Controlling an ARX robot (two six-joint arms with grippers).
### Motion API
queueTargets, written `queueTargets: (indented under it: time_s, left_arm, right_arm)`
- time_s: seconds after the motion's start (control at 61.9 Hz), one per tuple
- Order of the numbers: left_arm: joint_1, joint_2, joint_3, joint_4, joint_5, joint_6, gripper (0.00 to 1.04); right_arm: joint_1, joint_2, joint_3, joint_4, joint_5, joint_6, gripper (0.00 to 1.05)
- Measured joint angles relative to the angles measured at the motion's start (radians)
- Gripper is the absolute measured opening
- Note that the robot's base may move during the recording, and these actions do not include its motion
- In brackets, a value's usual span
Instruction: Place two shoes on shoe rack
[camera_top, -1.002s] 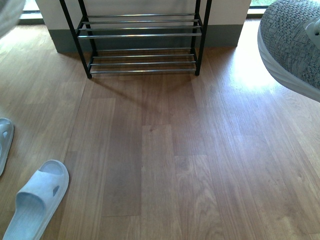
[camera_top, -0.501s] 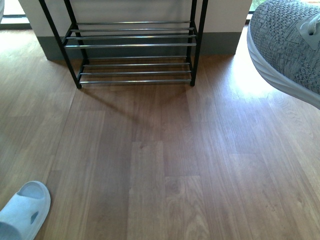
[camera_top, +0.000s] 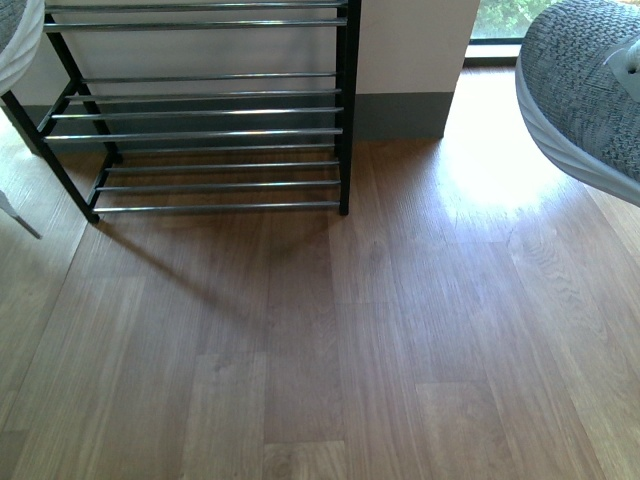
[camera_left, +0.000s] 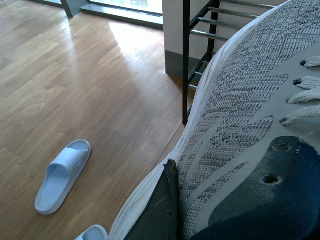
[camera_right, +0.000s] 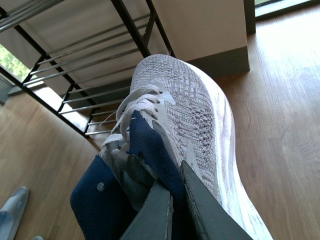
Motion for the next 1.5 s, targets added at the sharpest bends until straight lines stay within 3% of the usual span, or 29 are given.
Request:
queueTargets:
  time_s: [1.503]
  left_arm:
    - [0.005, 0.000, -0.005, 0.000, 0.000, 0.005, 0.02]
  right_arm:
    - [0.002, 0.001, -0.003, -0.001, -0.001, 0.000, 0.01]
